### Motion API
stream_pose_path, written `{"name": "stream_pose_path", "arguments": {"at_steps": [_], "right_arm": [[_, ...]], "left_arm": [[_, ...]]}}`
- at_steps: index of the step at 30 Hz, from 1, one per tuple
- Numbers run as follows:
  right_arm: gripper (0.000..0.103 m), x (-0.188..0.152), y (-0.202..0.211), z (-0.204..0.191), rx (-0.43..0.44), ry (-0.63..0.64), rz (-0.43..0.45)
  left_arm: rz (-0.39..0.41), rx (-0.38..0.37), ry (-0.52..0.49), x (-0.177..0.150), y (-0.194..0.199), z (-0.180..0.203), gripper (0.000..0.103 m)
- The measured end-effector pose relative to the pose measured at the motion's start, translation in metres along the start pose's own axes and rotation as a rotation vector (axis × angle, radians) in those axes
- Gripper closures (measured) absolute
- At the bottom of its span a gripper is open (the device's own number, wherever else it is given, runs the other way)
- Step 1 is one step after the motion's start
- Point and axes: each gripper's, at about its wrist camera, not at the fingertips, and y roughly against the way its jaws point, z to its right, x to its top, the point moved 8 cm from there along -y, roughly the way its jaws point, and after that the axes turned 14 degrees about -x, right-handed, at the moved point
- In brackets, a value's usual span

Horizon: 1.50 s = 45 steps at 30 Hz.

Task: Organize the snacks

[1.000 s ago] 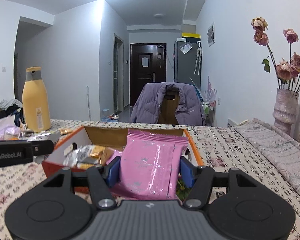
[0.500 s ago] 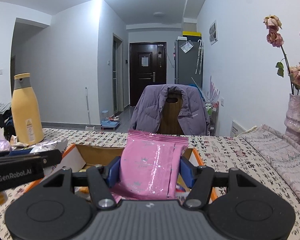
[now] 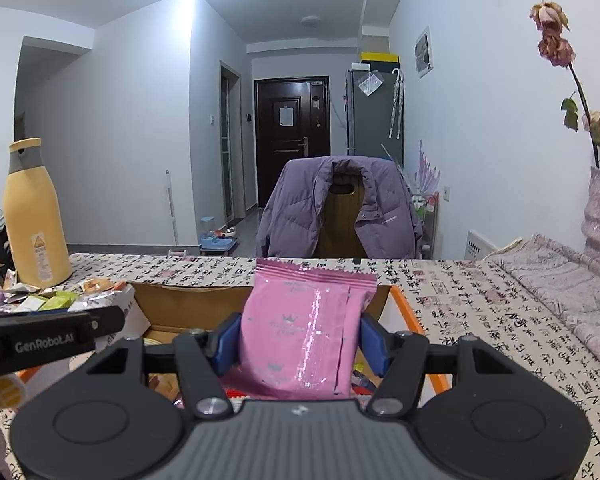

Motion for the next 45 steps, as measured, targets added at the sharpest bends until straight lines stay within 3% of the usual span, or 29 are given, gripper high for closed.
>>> {"name": "stream_pose_path", "arguments": {"at_steps": [2, 4, 6, 8, 19, 26, 34, 45], "right_arm": [[0.041, -0.003, -0.003, 0.002, 0.0, 0.002, -0.015], [0.033, -0.004, -0.004, 0.005, -0.009, -0.006, -0.027], [0.004, -0.003, -0.002, 0.012, -0.015, -0.033, -0.027], [0.0, -0.002, 0.002, 0.02, -0.021, -0.062, -0.016], [0.0, -0.005, -0.001, 0.027, -0.023, -0.083, -0.044], [0.0, 0.013, 0.026, 0.023, 0.017, -0.09, -0.019], [0.0, 0.018, 0.078, 0.028, 0.046, -0.076, 0.004], [0.0, -0.029, 0.152, 0.037, 0.09, -0.034, -0.027]], "left_arm": [[0.003, -0.009, -0.003, -0.001, 0.001, 0.0, 0.049], [0.016, -0.003, -0.004, -0.001, 0.005, -0.002, 0.033], [0.035, 0.012, -0.003, 0.001, 0.01, -0.006, 0.024], [0.039, 0.017, 0.004, 0.002, 0.012, -0.009, 0.0], [0.036, 0.017, -0.016, 0.003, 0.016, -0.004, 0.0], [0.028, 0.038, -0.021, 0.011, 0.032, 0.005, 0.0], [0.038, 0.043, -0.035, 0.008, 0.082, 0.014, 0.0], [0.006, 0.007, -0.041, -0.035, 0.161, 0.023, 0.0]]}}
